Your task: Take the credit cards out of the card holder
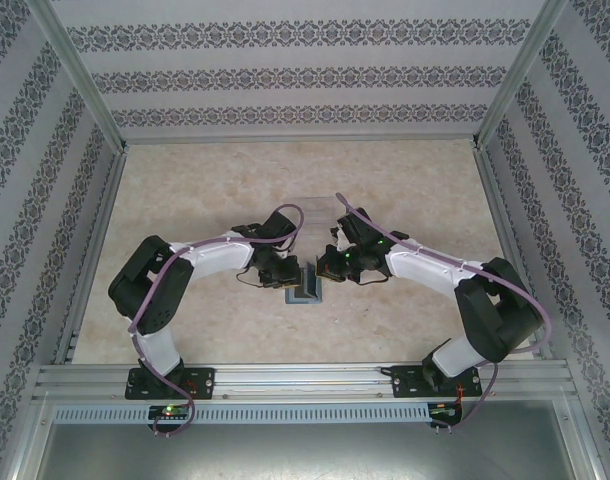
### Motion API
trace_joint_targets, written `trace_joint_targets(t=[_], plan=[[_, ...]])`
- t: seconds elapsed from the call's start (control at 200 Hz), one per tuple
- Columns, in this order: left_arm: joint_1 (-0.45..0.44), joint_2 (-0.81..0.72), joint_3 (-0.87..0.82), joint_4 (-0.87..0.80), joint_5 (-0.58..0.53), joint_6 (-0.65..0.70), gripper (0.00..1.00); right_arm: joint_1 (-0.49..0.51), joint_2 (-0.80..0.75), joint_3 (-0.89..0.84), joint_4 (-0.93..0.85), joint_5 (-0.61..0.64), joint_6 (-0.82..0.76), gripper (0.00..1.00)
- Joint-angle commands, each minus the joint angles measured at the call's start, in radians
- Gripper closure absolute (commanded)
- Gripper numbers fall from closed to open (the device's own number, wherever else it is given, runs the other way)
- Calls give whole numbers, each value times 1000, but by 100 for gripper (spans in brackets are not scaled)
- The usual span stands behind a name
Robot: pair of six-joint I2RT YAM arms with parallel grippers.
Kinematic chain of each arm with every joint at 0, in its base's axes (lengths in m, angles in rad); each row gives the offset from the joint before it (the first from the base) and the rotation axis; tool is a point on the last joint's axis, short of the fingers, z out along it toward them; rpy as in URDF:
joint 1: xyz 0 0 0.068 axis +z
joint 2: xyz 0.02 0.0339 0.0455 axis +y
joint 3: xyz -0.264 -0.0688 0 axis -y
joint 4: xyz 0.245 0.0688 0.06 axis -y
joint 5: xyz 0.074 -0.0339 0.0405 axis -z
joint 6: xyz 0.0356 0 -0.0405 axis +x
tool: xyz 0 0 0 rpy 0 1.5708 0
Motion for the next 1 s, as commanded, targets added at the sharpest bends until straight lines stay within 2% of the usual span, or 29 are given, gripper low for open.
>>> trace_joint_targets(t=[0.0,0.245,0.4,0.505,0.699,0.774,0.889,0.994], plan=[[-3,-81,14,-85,-96,24,82,9,23,13,-6,-7,-11,100],[-4,-156,28,-70,-63,-10,79,22,41,34,7,-22,-9,100],[-10,-100,34,-7,14,-28,79,21,33,53,-58,22,-37,100],[-21,-42,41,13,42,-26,80,22,21,79,-158,101,-73,99],[-24,30,43,20,43,-18,80,26,20,137,-374,303,-140,71],[-24,44,41,9,29,-13,81,29,32,152,-431,369,-159,64],[-25,53,37,0,13,-5,82,46,68,181,-507,472,-182,47],[-24,60,35,-10,2,3,82,79,119,223,-575,575,-196,37]])
